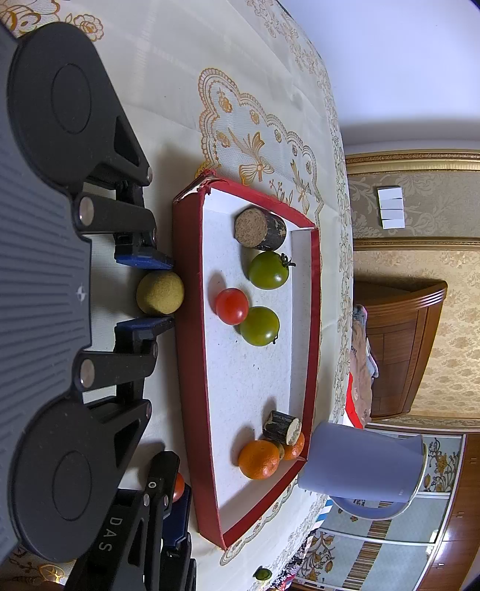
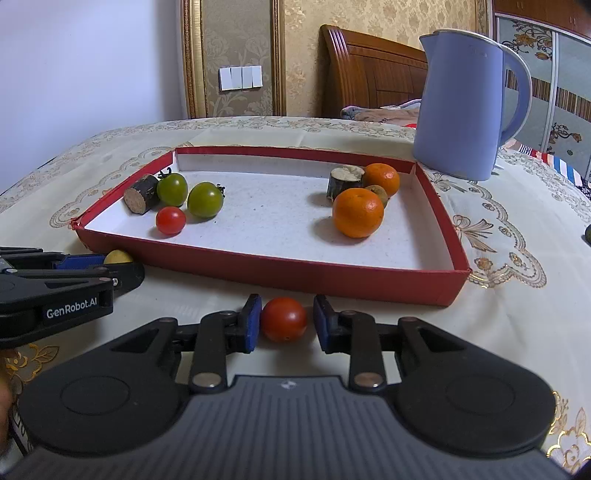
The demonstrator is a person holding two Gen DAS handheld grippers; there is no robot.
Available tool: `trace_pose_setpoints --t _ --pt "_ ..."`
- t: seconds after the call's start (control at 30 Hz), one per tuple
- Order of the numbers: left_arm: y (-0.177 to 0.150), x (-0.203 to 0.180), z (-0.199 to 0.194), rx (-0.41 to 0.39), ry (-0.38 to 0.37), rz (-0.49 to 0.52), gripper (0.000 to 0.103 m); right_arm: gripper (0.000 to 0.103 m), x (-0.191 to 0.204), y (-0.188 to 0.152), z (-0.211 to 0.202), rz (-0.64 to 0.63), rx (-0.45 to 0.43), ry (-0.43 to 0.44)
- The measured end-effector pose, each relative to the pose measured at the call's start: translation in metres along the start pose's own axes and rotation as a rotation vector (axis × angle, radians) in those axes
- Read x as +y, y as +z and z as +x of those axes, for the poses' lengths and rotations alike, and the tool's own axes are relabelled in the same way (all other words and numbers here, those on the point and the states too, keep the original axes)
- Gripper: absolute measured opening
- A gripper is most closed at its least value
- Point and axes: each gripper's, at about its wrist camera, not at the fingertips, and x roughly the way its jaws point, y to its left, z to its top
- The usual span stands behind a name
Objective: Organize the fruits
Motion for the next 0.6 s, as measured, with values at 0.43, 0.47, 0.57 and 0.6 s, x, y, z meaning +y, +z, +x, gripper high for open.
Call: trace_pose_setpoints --t 0.43,0.47,0.57,0.6 --pt "-0.0002 -0.0016 -0.0002 -0.001 0.001 0.001 0.026 0.024 0.0031 -0.0002 -0.0008 -0.014 -0.003 -0.009" --pt "-0.0002 -0.0022 -0.0004 -0.001 0.001 0.002 0.026 0.024 0.0029 -0.0002 -0.001 -0.012 -0.004 -0.008" --pt "-0.0002 -0.0015 -0.0003 -0.001 0.002 0.002 0.026 0.024 0.0001 -0.0003 -0.0019 0.003 -0.011 -0.007" --pt "-0.0003 -0.0027 -0.0005 -0.001 0.002 0.003 0.026 0.024 -0.0014 -0.0004 -0.0023 0.011 -0.013 -0.006"
